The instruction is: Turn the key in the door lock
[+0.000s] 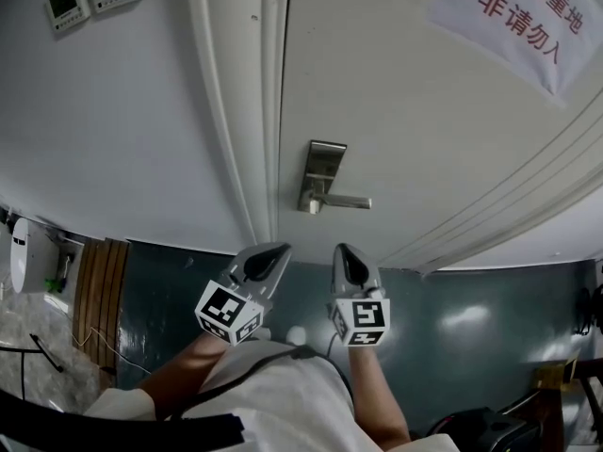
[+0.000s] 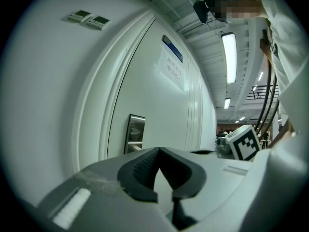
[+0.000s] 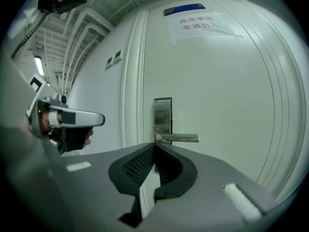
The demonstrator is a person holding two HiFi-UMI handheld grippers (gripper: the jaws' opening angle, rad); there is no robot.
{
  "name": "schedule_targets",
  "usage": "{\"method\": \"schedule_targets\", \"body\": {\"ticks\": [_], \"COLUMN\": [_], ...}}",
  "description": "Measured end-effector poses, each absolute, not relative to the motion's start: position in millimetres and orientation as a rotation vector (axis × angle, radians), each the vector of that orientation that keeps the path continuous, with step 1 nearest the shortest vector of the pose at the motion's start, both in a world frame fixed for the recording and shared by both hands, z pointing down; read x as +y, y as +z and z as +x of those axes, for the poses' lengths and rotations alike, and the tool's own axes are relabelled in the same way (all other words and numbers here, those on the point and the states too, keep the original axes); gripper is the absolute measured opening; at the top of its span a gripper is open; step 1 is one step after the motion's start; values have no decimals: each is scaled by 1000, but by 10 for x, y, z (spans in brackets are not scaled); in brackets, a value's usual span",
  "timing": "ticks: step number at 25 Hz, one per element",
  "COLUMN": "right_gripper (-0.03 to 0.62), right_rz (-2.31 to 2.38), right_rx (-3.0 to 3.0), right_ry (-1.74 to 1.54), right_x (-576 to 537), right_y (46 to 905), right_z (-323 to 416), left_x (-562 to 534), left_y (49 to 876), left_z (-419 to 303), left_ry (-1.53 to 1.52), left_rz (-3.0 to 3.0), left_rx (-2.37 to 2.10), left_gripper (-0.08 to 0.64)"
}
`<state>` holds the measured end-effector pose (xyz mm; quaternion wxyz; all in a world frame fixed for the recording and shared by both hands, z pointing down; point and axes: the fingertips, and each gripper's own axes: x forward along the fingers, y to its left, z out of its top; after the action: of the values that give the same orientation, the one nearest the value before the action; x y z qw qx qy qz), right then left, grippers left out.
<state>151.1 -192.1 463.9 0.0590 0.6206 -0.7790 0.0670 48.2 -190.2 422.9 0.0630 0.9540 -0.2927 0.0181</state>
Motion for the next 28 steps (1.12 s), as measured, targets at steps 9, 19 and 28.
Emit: {"method": "schedule_targets", "body": {"ticks": [9,19,28], "right_gripper": [9,9,8], "right_rz": [1963,1963,1969], "right_rx": [-2450,-2467,-2466], "right_ry": [214,218,245], "right_x": [-1688,-1759,-1785], "right_y": [4273,4216,4241], "right_z": [1385,1331,1282], "left_x": [-1930,-1972,-2002], "left_y": [4116,4091,4090], "left_z": [346,290,238], "left_ry": [-1,-23,-24], "left_rz": [2869,2862,2863], "left_rx": [-919,-920,-917], "left_gripper": [5,5,5]}}
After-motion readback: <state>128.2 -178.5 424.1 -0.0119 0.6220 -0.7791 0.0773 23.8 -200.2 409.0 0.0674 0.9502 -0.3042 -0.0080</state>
